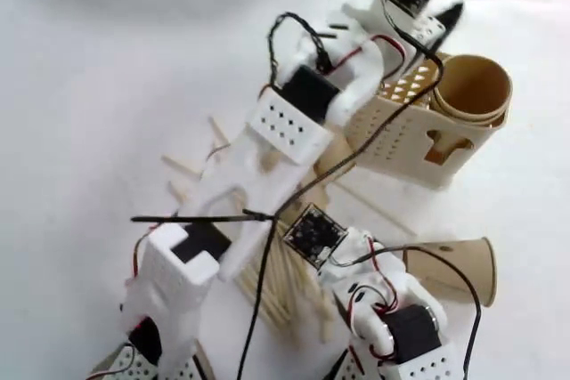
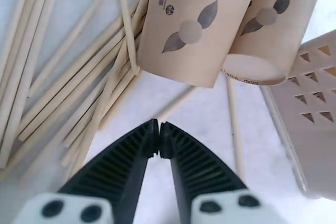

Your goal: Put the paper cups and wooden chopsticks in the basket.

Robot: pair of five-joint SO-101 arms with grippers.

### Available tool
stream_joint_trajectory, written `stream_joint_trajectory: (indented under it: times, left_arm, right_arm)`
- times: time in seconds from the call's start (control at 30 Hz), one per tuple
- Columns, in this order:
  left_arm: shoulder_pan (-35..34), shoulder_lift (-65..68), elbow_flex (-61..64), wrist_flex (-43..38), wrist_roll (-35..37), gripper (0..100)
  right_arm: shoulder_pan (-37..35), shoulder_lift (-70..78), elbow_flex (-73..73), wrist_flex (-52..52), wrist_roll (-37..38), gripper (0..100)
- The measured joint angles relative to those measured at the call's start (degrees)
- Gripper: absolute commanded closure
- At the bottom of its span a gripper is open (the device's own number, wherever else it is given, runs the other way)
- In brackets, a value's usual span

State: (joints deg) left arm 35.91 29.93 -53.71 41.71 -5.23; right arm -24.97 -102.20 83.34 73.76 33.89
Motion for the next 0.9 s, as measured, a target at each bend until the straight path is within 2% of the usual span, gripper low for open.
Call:
stream_joint_trajectory:
  times: [0.23,0.57,0.7,0.8,0.9]
  left_arm:
    - [0.4,0.0,-8.2,8.6,0.0,84]
    - [-2.5,0.0,-29.9,28.0,-0.3,84]
    - [-4.7,0.0,-38.3,39.0,-4.8,92]
    - [-6.1,-0.4,-39.8,46.8,-10.2,98]
    - [-8.8,-0.7,-39.9,52.6,-13.7,98]
  right_arm:
    - [0.0,0.0,0.0,0.0,0.0,98.0]
    - [0.0,0.0,0.0,0.0,0.0,98.0]
    - [0.0,0.0,0.0,0.0,0.0,98.0]
    - [0.0,0.0,0.0,0.0,0.0,98.0]
    - [0.0,0.0,0.0,0.0,0.0,98.0]
